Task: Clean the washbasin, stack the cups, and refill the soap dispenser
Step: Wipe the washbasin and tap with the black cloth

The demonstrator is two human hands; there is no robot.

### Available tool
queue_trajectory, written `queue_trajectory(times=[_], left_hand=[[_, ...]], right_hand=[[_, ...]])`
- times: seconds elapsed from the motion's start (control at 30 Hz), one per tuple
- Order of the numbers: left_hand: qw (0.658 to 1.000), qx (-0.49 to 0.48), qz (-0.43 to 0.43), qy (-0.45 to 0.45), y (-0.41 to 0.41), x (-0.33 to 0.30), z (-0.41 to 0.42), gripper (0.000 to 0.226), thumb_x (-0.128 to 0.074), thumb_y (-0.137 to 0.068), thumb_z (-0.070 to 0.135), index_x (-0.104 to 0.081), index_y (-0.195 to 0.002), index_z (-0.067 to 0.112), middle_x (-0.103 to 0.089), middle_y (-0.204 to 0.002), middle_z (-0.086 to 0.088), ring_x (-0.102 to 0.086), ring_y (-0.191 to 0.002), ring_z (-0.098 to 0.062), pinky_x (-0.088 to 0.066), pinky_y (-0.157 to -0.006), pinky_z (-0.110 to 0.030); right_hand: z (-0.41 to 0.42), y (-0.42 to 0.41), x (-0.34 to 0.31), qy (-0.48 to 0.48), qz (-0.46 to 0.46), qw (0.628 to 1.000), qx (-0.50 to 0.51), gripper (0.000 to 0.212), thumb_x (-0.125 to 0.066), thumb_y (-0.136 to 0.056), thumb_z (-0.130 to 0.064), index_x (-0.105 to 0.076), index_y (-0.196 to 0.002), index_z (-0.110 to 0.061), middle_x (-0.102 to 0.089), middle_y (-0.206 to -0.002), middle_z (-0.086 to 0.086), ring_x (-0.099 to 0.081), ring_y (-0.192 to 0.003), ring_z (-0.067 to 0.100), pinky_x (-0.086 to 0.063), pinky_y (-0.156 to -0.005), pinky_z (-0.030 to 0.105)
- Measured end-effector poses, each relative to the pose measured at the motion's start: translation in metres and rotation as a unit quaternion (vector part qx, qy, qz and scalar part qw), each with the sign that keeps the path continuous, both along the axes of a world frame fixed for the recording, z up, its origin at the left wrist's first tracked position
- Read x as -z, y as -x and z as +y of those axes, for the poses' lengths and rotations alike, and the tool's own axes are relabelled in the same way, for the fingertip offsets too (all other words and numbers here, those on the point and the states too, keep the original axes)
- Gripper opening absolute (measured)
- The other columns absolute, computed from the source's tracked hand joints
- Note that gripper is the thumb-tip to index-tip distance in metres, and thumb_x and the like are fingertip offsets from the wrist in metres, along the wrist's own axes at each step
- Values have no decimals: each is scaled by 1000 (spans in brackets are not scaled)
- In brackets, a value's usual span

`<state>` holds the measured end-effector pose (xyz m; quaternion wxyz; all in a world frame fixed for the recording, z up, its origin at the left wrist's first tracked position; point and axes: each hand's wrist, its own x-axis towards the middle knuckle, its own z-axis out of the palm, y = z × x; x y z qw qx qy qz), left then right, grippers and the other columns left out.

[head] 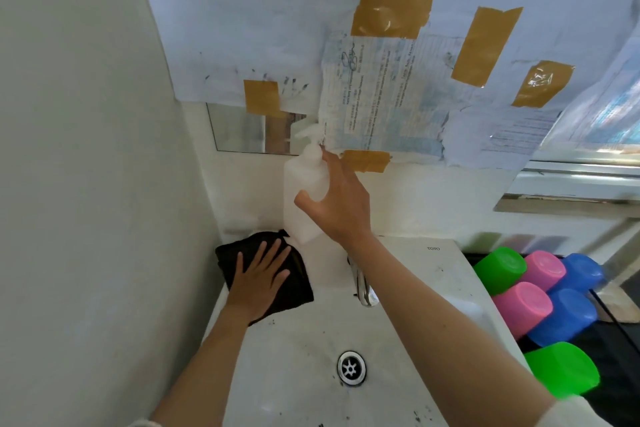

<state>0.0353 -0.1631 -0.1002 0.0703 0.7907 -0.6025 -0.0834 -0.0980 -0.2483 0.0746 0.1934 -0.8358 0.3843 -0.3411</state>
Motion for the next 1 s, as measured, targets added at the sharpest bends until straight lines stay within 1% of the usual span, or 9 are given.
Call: queue_trajectory(times=[0.07,0.13,0.17,0.23,0.3,0.47,0.7,0.9,1.0], left_hand=[[998,-63,0,28,-16,3,12,105,42,-54,70,10,-144,26,22,-147,9,15,-139,-12,-7,-115,-48],[993,-105,25,48,-18,6,28,85,21,-76,67,-1,-147,26,5,-156,3,-18,-143,-23,-33,-106,-44],[989,-126,43,59,-16,7,34,72,4,-86,61,-5,-148,25,-6,-157,0,-38,-133,-27,-44,-93,-40],[981,-174,66,60,-10,2,46,62,-21,-95,49,-7,-148,23,-30,-150,-7,-58,-107,-30,-45,-69,-32],[972,-211,93,47,-6,-1,56,64,-29,-95,48,-9,-148,18,-47,-138,-11,-60,-102,-31,-45,-71,-33],[954,-273,122,19,8,-1,85,60,-36,-96,42,-24,-143,6,-48,-136,-16,-53,-115,-32,-44,-93,-38],[936,-341,89,2,39,-3,133,45,-38,-96,39,-46,-117,0,-63,-107,-17,-62,-90,-31,-50,-74,-38],[928,-364,81,5,51,-2,151,47,-36,-96,40,-44,-121,0,-62,-107,-18,-62,-89,-31,-51,-71,-38],[952,-305,30,-20,49,-1,146,54,-62,-86,28,-46,-121,-9,-65,-91,-25,-64,-62,-30,-50,-49,-32]], right_hand=[[2,1,0,-5,6,1000,-7,75,-66,-77,-36,-32,-142,-17,-46,-137,0,-45,-123,17,-38,-92,28],[4,2,1,-2,14,1000,-9,76,-67,-78,-35,-31,-142,-18,-46,-137,0,-45,-122,18,-38,-91,28],[4,2,1,-4,15,1000,-8,75,-66,-77,-36,-31,-142,-18,-47,-136,1,-46,-121,18,-38,-89,27],[9,1,3,-13,16,1000,-5,73,-62,-76,-41,-35,-139,-17,-50,-132,2,-48,-117,19,-34,-84,24],[15,1,4,-18,17,1000,-6,75,-53,-69,-47,-38,-136,-16,-53,-128,2,-50,-115,19,-31,-81,23],[33,6,1,-36,14,999,-28,73,-59,-74,-43,-36,-136,-15,-52,-127,2,-48,-115,20,-30,-81,24],[62,19,-2,-35,-12,998,-47,74,-51,-66,-46,-40,-133,-17,-54,-123,0,-51,-111,19,-36,-79,26],[75,27,-1,-26,-8,998,-52,73,-51,-67,-46,-40,-133,-16,-55,-120,1,-52,-108,20,-35,-77,26],[70,26,-3,-22,-9,999,-49,73,-50,-67,-46,-40,-133,-15,-55,-120,1,-51,-109,20,-35,-77,25]])
